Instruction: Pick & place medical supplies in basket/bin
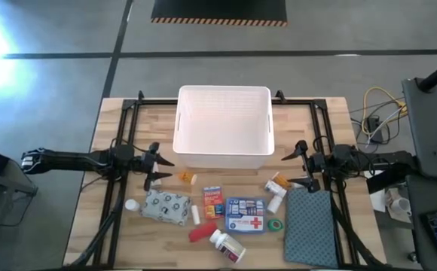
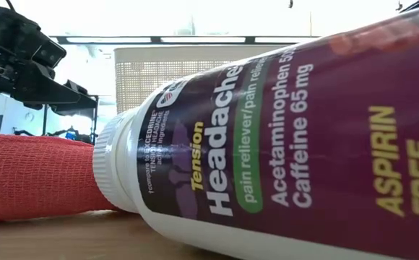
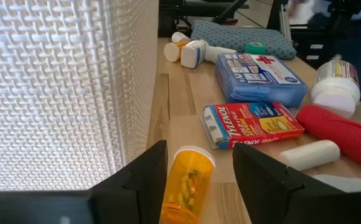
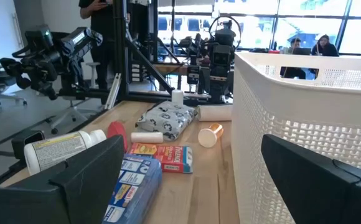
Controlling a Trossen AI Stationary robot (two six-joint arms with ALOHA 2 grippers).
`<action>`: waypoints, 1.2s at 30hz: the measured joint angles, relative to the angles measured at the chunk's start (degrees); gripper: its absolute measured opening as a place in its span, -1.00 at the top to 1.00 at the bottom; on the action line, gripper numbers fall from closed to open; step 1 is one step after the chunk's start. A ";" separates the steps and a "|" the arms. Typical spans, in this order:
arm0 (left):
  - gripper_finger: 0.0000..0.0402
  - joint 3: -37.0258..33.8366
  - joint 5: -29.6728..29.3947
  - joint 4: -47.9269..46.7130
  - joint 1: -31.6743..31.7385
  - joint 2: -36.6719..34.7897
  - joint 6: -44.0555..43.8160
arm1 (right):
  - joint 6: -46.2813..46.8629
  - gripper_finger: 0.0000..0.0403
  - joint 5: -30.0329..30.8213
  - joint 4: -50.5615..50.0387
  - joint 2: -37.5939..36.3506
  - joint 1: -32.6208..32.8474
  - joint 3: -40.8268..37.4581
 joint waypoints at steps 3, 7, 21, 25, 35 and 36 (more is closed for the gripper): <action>0.18 0.01 -0.01 -0.02 0.01 0.00 -0.01 | 0.00 -0.84 0.00 0.00 0.02 0.00 0.00; 0.18 0.00 0.00 -0.02 0.02 0.00 0.00 | 0.00 -0.84 0.01 0.00 0.02 0.00 0.00; 0.18 0.01 -0.02 -0.02 0.02 0.00 -0.02 | -1.53 -0.84 3.63 0.02 0.10 0.00 0.00; 0.18 0.02 0.00 0.00 0.00 0.00 -0.02 | -4.15 -0.84 12.77 0.29 0.39 0.00 -0.02; 0.18 0.02 0.00 -0.02 0.02 0.02 -0.02 | 38.97 -0.84 19.39 10.53 0.75 -0.02 -0.02; 0.18 0.01 0.00 -0.01 0.00 0.00 -0.01 | 40.10 -0.84 21.11 13.00 0.80 -0.02 -0.02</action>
